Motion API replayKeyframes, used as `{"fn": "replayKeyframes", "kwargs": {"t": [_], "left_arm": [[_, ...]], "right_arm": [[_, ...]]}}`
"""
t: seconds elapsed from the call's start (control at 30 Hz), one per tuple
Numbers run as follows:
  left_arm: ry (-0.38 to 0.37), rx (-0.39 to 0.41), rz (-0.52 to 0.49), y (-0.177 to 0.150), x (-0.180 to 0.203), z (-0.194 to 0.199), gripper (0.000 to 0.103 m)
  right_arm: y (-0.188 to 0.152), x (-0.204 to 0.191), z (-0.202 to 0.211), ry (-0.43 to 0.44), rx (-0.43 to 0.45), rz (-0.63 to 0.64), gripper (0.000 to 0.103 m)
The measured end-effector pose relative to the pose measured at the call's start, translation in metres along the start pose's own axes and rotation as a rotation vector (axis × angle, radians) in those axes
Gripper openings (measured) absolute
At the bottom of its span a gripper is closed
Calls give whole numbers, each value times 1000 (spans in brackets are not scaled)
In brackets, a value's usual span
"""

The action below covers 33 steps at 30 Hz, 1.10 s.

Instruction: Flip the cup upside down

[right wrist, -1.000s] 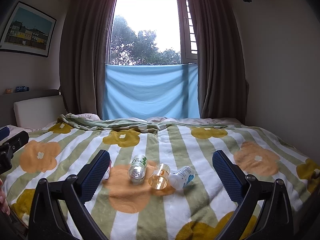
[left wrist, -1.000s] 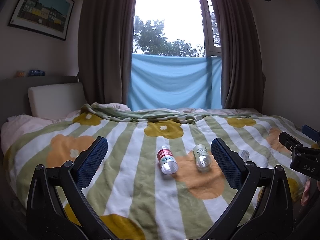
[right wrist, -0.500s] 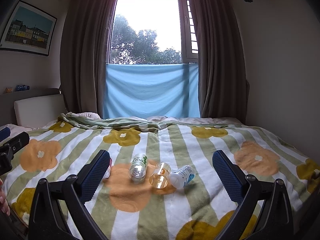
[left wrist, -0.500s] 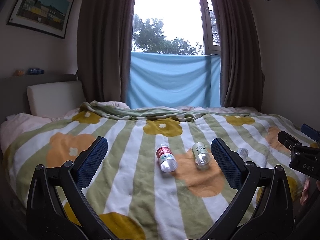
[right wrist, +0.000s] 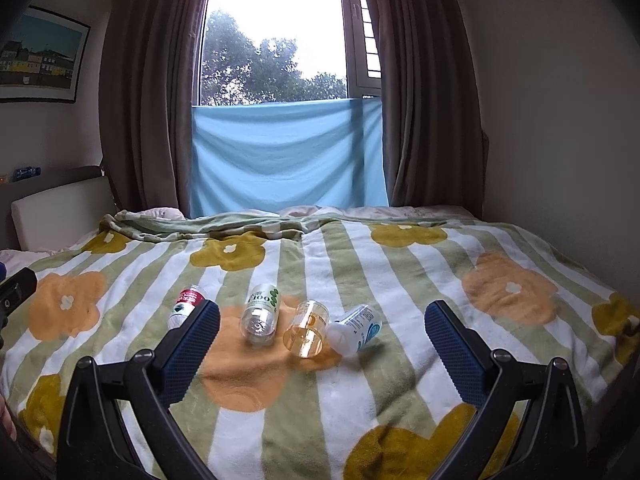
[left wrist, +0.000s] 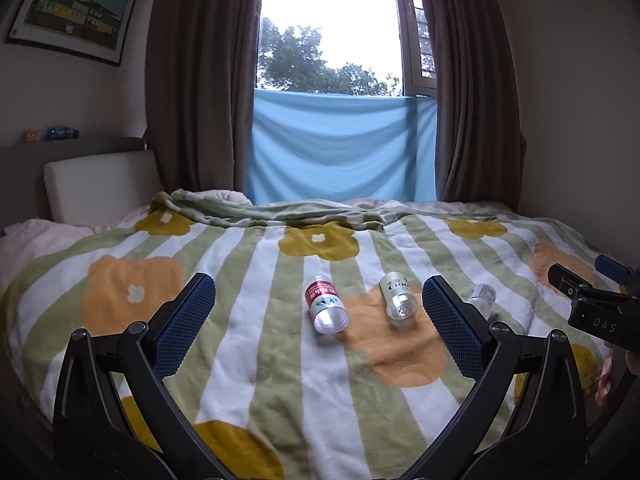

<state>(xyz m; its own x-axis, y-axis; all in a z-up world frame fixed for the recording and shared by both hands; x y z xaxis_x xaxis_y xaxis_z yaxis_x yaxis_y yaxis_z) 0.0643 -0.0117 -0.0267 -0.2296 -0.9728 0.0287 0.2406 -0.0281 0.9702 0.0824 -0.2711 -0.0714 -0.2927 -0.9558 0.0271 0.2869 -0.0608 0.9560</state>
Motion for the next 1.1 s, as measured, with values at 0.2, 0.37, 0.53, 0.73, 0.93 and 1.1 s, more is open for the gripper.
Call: {"fn": "replayKeyframes", "kwargs": {"t": [0.2, 0.37, 0.53, 0.73, 0.93, 1.1], "left_arm": [[-8, -58, 0, -8, 4, -26, 103], [-3, -99, 2, -15, 8, -47, 103], [9, -126, 4, -17, 7, -63, 103], [17, -164, 13, -26, 1, -81, 103], [29, -194, 5, -32, -4, -93, 103], [19, -225, 12, -38, -7, -98, 103]], "right_arm": [[-10, 24, -59, -28, -141, -71, 102], [-24, 39, -125, -10, -285, -165, 102], [-37, 44, -186, 26, -409, -293, 102], [-60, 43, -242, 56, -532, -460, 102], [-78, 38, -267, 25, -585, -507, 82], [-89, 37, -273, 40, -607, -539, 70]]}}
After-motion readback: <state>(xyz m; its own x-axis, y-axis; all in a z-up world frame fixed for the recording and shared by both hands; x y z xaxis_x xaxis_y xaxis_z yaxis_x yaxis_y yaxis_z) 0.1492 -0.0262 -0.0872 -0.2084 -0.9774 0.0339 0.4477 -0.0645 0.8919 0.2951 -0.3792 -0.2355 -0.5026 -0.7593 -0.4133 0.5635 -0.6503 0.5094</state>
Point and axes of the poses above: each gripper's, at about its wrist camera, not at the fingertips, and z roughly against the way its jaws point, x to its right, y to its top, the point moved 6 cm from there along -z, roughly the way its jaws point, and after that the axes turned 8 degrees about -y, right-handed, at the moved point
